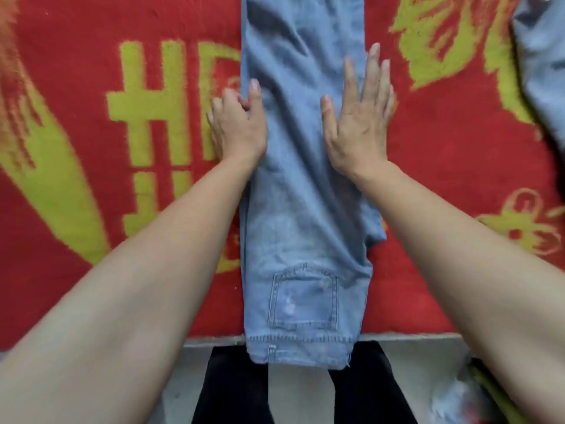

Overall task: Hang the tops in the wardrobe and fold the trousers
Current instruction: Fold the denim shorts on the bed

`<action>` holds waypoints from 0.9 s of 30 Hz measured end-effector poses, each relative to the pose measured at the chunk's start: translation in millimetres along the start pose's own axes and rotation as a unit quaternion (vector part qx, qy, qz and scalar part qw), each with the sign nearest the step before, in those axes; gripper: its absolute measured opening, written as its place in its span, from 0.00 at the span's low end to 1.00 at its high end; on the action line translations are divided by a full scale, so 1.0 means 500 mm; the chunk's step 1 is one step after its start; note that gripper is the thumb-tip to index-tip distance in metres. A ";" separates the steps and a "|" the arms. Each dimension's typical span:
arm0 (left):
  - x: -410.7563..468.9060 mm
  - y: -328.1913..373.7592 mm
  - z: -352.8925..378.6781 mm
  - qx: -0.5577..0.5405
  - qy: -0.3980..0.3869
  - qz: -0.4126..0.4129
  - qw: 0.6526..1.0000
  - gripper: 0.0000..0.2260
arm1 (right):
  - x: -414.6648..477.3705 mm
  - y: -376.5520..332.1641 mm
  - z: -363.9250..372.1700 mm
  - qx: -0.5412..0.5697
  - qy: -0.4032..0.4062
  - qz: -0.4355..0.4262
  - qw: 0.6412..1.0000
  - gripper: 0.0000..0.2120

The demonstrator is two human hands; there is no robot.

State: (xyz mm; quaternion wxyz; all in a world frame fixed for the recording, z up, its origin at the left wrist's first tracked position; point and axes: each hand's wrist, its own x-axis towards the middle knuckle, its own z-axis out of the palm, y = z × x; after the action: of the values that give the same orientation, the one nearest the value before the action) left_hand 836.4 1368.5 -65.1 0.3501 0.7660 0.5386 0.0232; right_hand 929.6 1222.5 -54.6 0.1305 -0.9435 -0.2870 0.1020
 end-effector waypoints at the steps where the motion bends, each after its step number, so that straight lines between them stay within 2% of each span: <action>1: -0.066 -0.038 0.001 0.062 -0.011 0.002 0.998 0.20 | -0.059 0.004 0.002 -0.004 -0.015 -0.001 1.000 0.30; 3: -0.187 -0.113 -0.003 0.165 -0.043 0.036 0.985 0.21 | -0.167 0.019 0.018 -0.026 -0.057 0.001 0.998 0.30; 5: -0.264 -0.171 -0.008 0.214 -0.059 0.056 0.973 0.20 | -0.257 0.039 0.035 -0.072 -0.088 -0.005 0.994 0.32; 8: -0.293 -0.219 -0.005 0.164 -0.016 0.018 0.986 0.18 | -0.333 0.073 0.063 -0.116 -0.106 -0.026 0.987 0.33; 14: -0.306 -0.221 -0.001 0.051 0.045 -0.029 0.997 0.17 | -0.345 0.081 0.073 -0.092 -0.079 -0.018 0.992 0.33; 18: -0.396 -0.260 -0.015 0.058 0.038 -0.094 0.993 0.20 | -0.406 0.083 0.051 -0.010 -0.028 0.056 0.998 0.35; 20: -0.472 -0.292 -0.023 0.098 -0.008 -0.112 0.989 0.20 | -0.480 0.093 0.047 -0.001 -0.098 0.081 0.992 0.37; 23: -0.570 -0.325 -0.030 0.177 -0.081 -0.049 0.980 0.21 | -0.584 0.126 0.048 -0.055 -0.220 0.046 0.973 0.38; 25: -0.595 -0.331 -0.032 0.185 -0.092 -0.049 0.977 0.20 | -0.612 0.138 0.047 -0.037 -0.227 0.040 0.972 0.37; 27: -0.597 -0.325 -0.032 0.155 -0.090 -0.100 0.979 0.19 | -0.621 0.135 0.038 0.018 -0.202 0.056 0.978 0.38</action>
State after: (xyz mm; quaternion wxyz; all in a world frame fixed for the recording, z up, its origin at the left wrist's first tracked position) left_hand 573.1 1154.1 -42.3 0.2750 0.7519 0.5761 -0.1649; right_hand 706.7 995.5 -56.5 0.0811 -0.9156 -0.2521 0.3024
